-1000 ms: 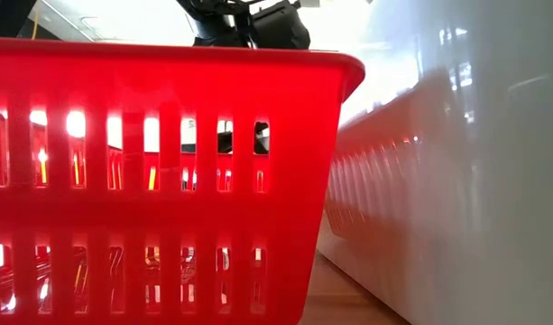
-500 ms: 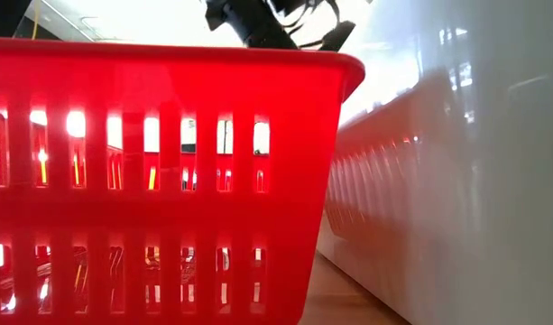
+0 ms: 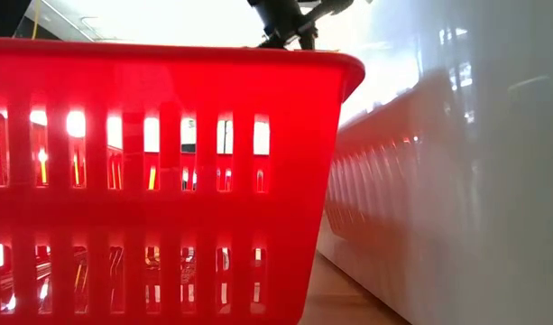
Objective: Stack baskets on shelf by color
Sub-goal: Put the top right yellow bin on the shelf
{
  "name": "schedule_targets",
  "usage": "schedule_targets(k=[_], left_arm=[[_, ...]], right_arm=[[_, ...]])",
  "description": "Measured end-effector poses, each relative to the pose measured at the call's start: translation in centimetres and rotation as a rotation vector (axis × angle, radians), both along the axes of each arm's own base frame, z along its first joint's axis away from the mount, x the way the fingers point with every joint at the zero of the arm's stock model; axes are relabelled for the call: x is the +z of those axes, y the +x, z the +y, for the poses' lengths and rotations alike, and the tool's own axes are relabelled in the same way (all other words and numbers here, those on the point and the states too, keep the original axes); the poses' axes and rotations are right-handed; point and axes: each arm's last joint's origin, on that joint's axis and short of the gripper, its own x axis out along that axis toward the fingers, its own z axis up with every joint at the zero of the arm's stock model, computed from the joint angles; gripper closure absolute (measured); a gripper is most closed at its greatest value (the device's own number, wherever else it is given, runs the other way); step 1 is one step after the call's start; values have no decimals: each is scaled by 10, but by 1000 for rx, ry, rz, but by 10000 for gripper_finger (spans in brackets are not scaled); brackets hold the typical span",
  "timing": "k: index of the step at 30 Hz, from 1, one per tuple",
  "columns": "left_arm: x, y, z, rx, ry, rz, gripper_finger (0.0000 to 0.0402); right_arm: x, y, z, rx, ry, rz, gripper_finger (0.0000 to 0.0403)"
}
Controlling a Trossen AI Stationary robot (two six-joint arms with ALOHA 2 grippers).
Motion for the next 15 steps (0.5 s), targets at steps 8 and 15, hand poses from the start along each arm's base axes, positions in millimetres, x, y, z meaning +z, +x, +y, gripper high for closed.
schedule_targets(k=[8, 15], left_arm=[[13, -12, 0, 48, 55, 122, 395], [13, -12, 0, 64, 68, 117, 395]], right_arm=[[-1, 9, -3, 22, -101, -55, 295], [-28, 33, -2, 24, -135, 42, 295]])
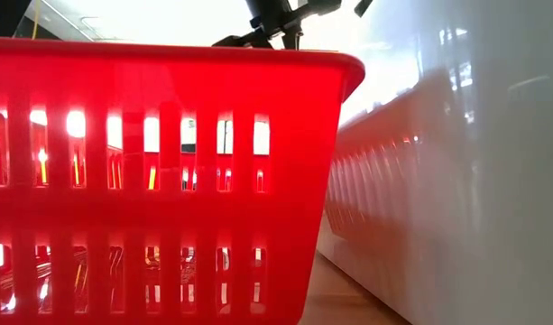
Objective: Stack baskets on shelf by color
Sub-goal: Put the top right yellow bin on the shelf
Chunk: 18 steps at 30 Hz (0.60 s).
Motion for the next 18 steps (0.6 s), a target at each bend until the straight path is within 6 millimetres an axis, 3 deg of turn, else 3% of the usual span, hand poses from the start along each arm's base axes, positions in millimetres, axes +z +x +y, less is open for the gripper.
schedule_targets(k=[13, 18], left_arm=[[1, 1, -5, 1, 27, -4, 395], [1, 1, -5, -11, 39, 4, 394]], right_arm=[[-25, 23, 3, -102, -73, 23, 295], [-30, 25, 3, -148, -59, 42, 337]])
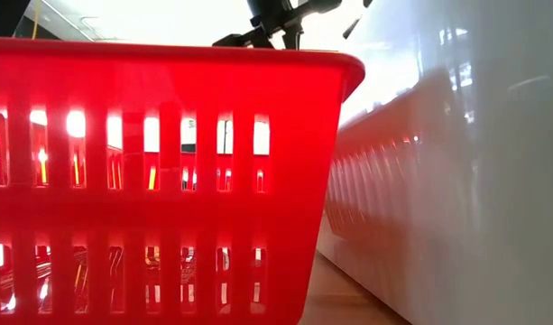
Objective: Stack baskets on shelf by color
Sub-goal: Put the top right yellow bin on the shelf
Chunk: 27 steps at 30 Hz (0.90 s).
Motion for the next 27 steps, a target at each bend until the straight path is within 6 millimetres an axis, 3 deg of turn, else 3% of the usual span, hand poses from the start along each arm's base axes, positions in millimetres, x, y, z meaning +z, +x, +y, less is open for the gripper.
schedule_targets(k=[4, 18, 27], left_arm=[[-1, -1, 0, -18, 8, 19, 389], [0, 0, 1, -199, 66, 98, 312], [0, -3, 21, -360, 109, 186, 275]], right_arm=[[0, 0, -1, -33, 5, 2, 392], [-4, -5, 3, -61, 185, 84, 402], [-7, -13, 2, -150, 267, 176, 403]])
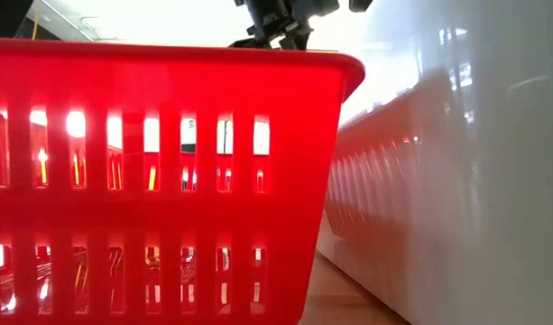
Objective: Stack baskets on shelf by color
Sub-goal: Put the top right yellow bin on the shelf
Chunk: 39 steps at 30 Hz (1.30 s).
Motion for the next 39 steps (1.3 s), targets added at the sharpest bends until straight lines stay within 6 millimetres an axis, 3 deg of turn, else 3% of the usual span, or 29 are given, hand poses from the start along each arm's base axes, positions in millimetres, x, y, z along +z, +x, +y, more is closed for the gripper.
schedule_targets(k=[9, 21, 29, 39], left_arm=[[15, -14, 28, -192, 10, 30, 285], [71, -61, 53, -353, 214, 15, 286], [87, -80, 68, -328, 269, 0, 286], [88, -88, 88, -252, 264, -7, 286]], right_arm=[[12, -14, -1, -67, 77, 18, 403], [41, -50, -9, -190, 57, -7, 403], [61, -81, -28, -298, -125, -69, 403], [86, -116, -72, -279, -432, -128, 403]])
